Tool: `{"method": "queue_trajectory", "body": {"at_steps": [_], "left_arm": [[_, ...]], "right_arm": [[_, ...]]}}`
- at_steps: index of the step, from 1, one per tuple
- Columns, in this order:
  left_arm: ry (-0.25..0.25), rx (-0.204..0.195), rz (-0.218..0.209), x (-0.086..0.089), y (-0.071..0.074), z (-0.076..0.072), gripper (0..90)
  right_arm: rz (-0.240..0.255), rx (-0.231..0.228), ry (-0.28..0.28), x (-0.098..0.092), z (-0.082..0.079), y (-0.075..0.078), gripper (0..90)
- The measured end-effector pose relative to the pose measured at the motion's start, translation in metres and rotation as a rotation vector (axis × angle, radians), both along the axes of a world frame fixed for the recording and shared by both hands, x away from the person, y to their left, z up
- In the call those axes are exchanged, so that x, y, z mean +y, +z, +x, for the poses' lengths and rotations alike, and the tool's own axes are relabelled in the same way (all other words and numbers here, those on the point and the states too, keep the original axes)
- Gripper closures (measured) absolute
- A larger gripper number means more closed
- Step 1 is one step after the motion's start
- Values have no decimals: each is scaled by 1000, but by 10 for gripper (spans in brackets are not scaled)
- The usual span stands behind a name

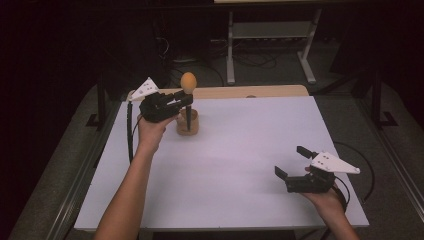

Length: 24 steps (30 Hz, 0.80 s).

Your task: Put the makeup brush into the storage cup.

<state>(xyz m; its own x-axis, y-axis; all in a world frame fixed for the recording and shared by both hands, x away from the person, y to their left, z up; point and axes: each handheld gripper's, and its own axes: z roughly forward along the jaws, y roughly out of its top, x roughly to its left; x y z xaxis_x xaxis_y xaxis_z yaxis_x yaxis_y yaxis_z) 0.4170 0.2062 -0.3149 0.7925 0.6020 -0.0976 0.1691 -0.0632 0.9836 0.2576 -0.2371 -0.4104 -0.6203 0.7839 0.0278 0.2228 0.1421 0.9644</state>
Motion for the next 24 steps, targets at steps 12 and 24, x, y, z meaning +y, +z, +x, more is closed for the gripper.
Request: {"method": "queue_trajectory", "body": {"at_steps": [12,24], "left_arm": [[29,2,-1,7,-3,18,634],[42,1,-28,15,-7,36,634]], "right_arm": [[1,2,-1,-1,0,0,0],[3,9,-2,-1,0,-1,0]]}}
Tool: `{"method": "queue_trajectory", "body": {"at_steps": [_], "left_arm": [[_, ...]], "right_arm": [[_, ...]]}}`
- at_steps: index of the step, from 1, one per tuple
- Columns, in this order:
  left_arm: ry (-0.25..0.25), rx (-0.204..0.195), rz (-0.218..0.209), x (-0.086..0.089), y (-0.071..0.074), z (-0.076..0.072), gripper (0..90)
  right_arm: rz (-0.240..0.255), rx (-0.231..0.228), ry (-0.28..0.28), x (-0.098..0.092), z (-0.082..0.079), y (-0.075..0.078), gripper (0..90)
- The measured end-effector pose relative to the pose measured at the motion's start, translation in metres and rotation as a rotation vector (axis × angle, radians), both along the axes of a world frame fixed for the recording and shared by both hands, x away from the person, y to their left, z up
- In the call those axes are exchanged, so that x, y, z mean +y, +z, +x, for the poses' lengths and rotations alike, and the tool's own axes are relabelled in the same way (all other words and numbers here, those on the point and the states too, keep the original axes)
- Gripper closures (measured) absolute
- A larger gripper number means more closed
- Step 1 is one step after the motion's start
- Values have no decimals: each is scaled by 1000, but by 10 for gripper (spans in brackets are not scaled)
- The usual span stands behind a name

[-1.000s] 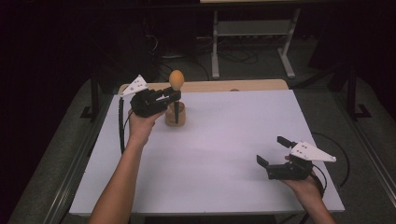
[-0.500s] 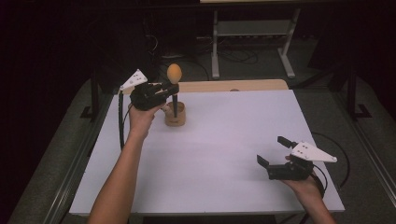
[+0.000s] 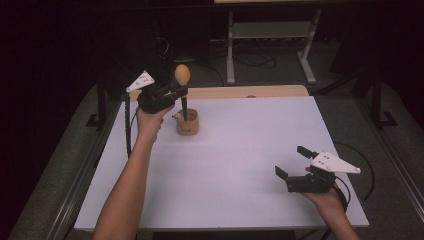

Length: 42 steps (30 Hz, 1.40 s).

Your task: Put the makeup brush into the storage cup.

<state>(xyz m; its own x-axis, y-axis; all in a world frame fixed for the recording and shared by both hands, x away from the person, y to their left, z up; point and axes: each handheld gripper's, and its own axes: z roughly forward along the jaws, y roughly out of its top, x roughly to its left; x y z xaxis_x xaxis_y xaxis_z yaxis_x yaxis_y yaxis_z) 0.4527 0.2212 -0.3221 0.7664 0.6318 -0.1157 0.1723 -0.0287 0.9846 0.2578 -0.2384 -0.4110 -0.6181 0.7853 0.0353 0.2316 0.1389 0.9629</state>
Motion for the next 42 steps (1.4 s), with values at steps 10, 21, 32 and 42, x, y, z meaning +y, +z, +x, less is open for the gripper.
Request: {"method": "queue_trajectory", "body": {"at_steps": [10,21,32,42], "left_arm": [[10,5,3,0,-9,12,634],[9,10,21,-2,-19,20,634],[-1,26,62,-9,-28,24,633],[10,36,102,-11,-33,26,633]], "right_arm": [[-2,0,2,-1,0,0,0],[5,8,-2,-1,-1,-1,0],[6,11,0,-1,-1,-1,0],[3,8,1,-2,-2,0,0]]}}
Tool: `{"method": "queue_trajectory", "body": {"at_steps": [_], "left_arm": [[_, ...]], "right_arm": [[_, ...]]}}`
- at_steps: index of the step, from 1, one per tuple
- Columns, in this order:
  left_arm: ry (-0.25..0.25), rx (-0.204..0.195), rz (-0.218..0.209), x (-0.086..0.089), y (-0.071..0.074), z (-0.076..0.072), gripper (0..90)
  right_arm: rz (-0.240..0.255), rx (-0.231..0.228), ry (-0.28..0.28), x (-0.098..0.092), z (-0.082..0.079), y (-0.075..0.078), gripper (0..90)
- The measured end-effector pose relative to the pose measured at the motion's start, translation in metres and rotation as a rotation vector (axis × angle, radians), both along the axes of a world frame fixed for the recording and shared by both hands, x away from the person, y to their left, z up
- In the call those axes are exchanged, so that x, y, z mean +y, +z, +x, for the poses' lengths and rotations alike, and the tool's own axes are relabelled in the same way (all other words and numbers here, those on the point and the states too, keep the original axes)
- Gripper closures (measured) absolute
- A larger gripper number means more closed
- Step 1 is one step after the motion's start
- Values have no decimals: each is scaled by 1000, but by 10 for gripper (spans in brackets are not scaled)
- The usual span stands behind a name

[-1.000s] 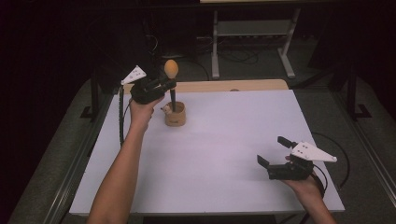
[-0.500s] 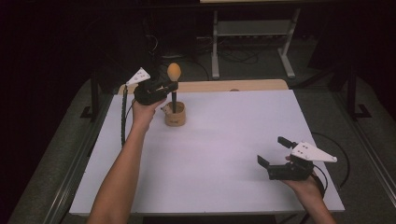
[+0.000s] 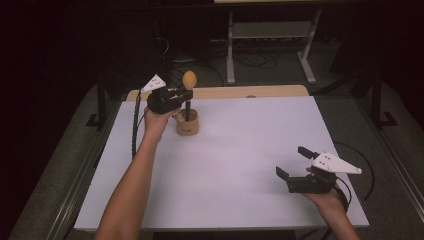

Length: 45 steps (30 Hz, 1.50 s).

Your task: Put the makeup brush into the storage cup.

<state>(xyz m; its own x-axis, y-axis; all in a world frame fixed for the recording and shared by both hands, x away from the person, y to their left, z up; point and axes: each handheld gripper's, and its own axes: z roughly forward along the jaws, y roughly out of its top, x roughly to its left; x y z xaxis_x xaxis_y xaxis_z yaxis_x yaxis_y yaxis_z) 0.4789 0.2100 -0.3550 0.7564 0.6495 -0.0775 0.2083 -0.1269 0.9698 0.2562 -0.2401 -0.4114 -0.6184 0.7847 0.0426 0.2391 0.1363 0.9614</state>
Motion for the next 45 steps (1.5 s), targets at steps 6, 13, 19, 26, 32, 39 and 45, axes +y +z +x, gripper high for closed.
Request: {"method": "queue_trajectory", "body": {"at_steps": [6,13,19,26,32,39,45], "left_arm": [[3,8,25,-1,-3,0,633],[7,25,39,1,-9,2,632],[11,37,42,1,-14,3,632],[8,58,57,2,-21,4,631],[12,69,52,4,-25,5,487],[11,72,58,5,-24,3,361],[-1,64,49,6,-23,0,201]], "right_arm": [[-4,-8,1,0,0,0,0],[-4,-9,2,1,0,0,0],[-7,-11,1,0,0,0,0],[-6,-9,1,0,0,0,0],[-5,-9,1,1,0,0,0],[-8,-11,3,1,0,0,0],[-8,-12,4,1,0,0,0]]}}
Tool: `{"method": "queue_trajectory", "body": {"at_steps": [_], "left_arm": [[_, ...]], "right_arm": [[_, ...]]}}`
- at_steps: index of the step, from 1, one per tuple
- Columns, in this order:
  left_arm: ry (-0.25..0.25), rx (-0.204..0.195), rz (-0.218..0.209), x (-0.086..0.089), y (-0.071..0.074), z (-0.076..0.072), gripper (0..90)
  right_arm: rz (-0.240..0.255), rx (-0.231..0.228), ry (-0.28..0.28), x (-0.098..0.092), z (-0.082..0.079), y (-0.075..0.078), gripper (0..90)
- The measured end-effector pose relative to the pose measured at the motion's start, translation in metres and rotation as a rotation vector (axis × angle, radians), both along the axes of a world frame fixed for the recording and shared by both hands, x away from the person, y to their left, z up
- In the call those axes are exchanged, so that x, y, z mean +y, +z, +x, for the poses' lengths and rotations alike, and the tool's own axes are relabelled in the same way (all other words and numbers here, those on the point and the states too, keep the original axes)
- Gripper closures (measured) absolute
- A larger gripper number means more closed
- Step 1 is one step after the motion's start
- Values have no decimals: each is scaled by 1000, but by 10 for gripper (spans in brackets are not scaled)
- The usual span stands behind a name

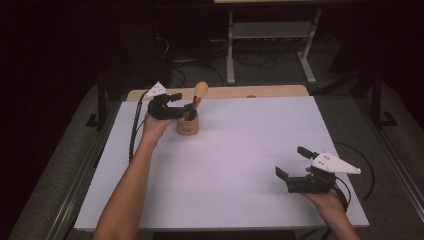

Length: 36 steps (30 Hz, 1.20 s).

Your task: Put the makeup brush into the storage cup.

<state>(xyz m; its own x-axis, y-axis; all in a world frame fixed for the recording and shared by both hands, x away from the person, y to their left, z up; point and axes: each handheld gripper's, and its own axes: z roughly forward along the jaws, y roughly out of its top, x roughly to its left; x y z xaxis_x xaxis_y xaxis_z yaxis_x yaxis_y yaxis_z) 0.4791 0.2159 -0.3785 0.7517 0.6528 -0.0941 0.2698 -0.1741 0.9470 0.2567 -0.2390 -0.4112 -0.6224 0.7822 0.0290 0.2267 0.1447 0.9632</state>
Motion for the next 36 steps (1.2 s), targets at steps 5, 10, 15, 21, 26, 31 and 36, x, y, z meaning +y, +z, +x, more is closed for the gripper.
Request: {"method": "queue_trajectory", "body": {"at_steps": [5,10,15,21,26,31,36], "left_arm": [[-24,13,11,3,1,-3,127],[-30,18,31,8,2,-7,106],[-30,28,53,11,4,-11,106],[-41,26,52,13,7,-17,106],[-50,32,62,13,11,-25,106],[-55,38,76,13,15,-34,107],[-64,42,82,13,20,-42,108]], "right_arm": [[-1,1,0,1,0,0,0],[-3,6,-2,0,1,-1,0],[8,13,-5,0,1,-2,0],[5,22,-4,1,1,-2,0],[5,14,-6,0,2,-2,0],[4,14,-7,0,2,-2,0],[5,15,-8,0,2,-2,0]]}}
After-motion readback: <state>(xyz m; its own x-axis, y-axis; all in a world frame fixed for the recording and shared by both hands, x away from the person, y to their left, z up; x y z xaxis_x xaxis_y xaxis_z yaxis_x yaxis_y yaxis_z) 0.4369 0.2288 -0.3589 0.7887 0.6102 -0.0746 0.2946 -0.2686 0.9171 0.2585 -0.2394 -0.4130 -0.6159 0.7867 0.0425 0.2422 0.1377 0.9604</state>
